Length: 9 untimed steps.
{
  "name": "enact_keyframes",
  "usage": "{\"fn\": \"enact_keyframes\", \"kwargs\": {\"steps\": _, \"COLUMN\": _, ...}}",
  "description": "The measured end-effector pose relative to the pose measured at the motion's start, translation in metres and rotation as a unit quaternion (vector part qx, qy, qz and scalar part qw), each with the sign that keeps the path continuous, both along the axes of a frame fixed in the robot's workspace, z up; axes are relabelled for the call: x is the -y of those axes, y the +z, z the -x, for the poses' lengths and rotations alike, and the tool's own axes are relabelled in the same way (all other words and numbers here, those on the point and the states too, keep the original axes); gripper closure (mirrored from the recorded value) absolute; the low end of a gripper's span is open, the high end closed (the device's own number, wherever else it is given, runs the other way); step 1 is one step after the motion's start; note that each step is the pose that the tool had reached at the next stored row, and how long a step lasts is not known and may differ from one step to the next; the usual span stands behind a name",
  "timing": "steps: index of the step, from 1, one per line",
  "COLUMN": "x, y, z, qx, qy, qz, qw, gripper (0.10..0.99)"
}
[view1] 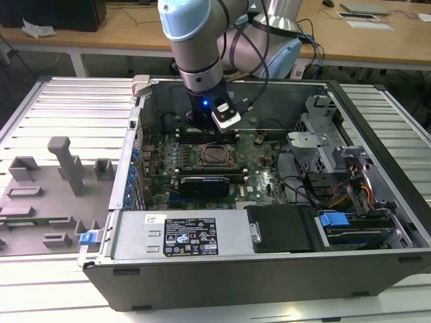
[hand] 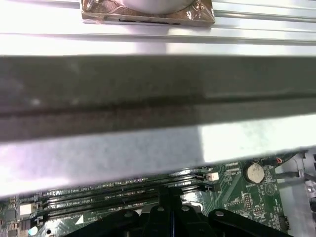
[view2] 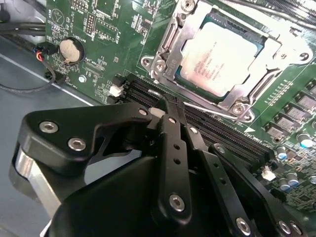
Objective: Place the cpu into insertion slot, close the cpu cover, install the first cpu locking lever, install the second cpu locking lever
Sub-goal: 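Install the first cpu locking lever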
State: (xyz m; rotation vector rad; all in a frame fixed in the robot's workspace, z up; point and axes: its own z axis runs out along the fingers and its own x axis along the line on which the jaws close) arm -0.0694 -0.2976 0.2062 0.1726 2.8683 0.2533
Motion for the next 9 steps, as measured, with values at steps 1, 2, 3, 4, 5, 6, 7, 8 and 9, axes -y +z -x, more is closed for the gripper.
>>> {"fn": "enact_keyframes", "kwargs": {"steps": 1, "x": -0.0003, "y": -0.0003, "z": 0.0000, "qx": 0.0000, "qy": -0.002, "qz": 0.0000, "qw": 1.0000, "gripper": 0.980}}
{"fn": "enact_keyframes", "kwargs": {"steps": 2, "x": -0.0005, "y": -0.0005, "z": 0.0000, "qx": 0.0000, "qy": -0.004, "qz": 0.0001, "qw": 1.0000, "gripper": 0.980}}
{"fn": "enact_keyframes", "kwargs": {"steps": 3, "x": -0.0008, "y": -0.0007, "z": 0.0000, "qx": 0.0000, "qy": -0.006, "qz": 0.0001, "qw": 1.0000, "gripper": 0.980}}
{"fn": "enact_keyframes", "kwargs": {"steps": 4, "x": -0.0014, "y": -0.0009, "z": 0.0001, "qx": 0.0000, "qy": -0.007, "qz": 0.0001, "qw": 1.0000, "gripper": 0.980}}
{"fn": "enact_keyframes", "kwargs": {"steps": 5, "x": -0.0020, "y": -0.0010, "z": 0.0002, "qx": 0.0000, "qy": -0.009, "qz": 0.0001, "qw": 1.0000, "gripper": 0.980}}
{"fn": "enact_keyframes", "kwargs": {"steps": 6, "x": -0.0028, "y": -0.0012, "z": 0.0003, "qx": 0.0000, "qy": -0.011, "qz": 0.0001, "qw": 0.9999, "gripper": 0.980}}
{"fn": "enact_keyframes", "kwargs": {"steps": 7, "x": -0.0034, "y": -0.0014, "z": 0.0005, "qx": 0.0000, "qy": -0.013, "qz": 0.0001, "qw": 0.9999, "gripper": 0.980}}
{"fn": "enact_keyframes", "kwargs": {"steps": 8, "x": -0.0042, "y": -0.0017, "z": 0.0007, "qx": 0.0000, "qy": -0.016, "qz": 0.0001, "qw": 0.9999, "gripper": 0.980}}
{"fn": "enact_keyframes", "kwargs": {"steps": 9, "x": -0.0045, "y": -0.0018, "z": 0.0009, "qx": 0.0000, "qy": -0.018, "qz": 0.0001, "qw": 0.9998, "gripper": 0.980}}
